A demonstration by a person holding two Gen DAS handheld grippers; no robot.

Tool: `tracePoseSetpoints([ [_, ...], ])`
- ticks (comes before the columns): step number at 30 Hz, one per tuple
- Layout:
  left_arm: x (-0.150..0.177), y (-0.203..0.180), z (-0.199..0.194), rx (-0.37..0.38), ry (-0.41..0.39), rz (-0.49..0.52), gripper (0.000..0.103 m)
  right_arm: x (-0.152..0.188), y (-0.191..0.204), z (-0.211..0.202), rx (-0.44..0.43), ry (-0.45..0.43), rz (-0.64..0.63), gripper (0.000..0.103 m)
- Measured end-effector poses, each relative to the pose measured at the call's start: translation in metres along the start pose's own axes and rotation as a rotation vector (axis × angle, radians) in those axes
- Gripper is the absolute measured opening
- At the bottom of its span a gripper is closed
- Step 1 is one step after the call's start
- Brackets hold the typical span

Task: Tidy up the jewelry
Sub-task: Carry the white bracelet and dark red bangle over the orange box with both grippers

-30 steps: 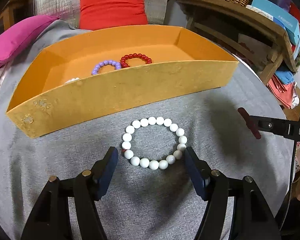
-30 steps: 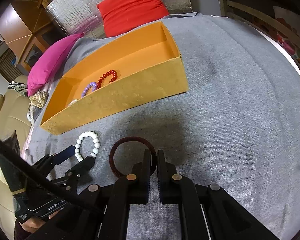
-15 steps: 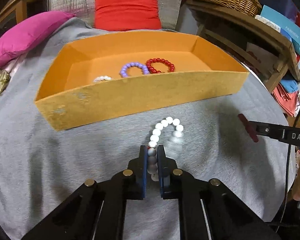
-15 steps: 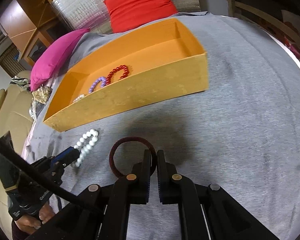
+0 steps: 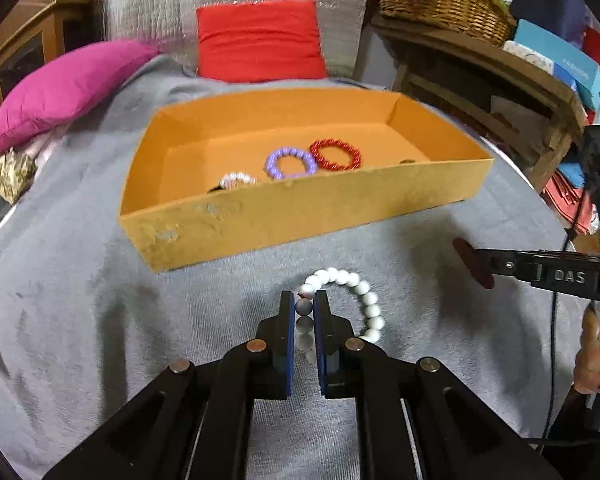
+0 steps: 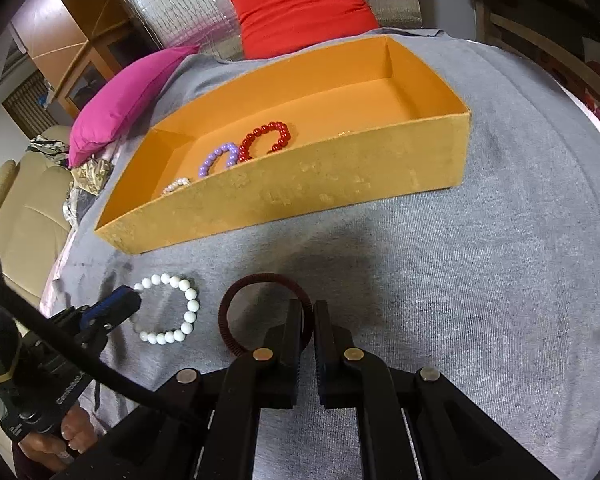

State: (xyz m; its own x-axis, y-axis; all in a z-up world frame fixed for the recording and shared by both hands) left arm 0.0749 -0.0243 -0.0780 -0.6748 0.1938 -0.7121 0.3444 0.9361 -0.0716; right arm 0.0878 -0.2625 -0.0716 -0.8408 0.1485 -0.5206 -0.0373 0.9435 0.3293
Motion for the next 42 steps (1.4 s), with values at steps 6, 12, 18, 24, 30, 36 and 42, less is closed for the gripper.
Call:
tracePoseSetpoints([
  [6,-0.006,-0.003,-0.023,0.029,-0.065,0.017,0.009,-0.001,0.005,-0.004,-0.016,-0.016,-0.014,0.006],
  [12,-0.02,-0.003,-0.046,0.053,-0.146,0.016,0.009,-0.003,0.013,-0.016,-0.05,-0.058,-0.037,0.006],
  [18,-0.037,0.0,-0.07,0.049,-0.234,-0.002,0.009,-0.009,0.023,-0.038,-0.093,-0.16,-0.063,0.006],
  [24,-0.042,-0.003,-0.08,0.004,-0.289,0.013,0.009,-0.009,0.03,-0.046,-0.103,-0.205,-0.075,0.006],
  [30,-0.041,-0.001,-0.081,-0.03,-0.289,0.013,0.009,-0.008,0.033,-0.052,-0.112,-0.238,-0.075,0.006],
  [36,-0.041,0.004,-0.08,-0.065,-0.283,0.003,0.009,-0.009,0.036,-0.05,-0.116,-0.25,-0.067,0.006],
  [42,-0.042,0.007,-0.082,-0.093,-0.288,0.0,0.009,-0.014,0.04,-0.049,-0.126,-0.267,-0.063,0.006],
])
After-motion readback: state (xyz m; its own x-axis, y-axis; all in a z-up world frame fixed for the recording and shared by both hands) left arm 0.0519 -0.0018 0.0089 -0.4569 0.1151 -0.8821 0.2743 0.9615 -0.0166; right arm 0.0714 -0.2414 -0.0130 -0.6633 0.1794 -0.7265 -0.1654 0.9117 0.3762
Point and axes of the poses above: each gripper's, at about its wrist camera, not at the fingertips, and z roughly the way its jaws point, y to its left, x to its underside, the point moved 2 cm from there along z, roughly the way its jaws point, and after that the axes turned 4 degrees about -y, right-handed, at the moved point
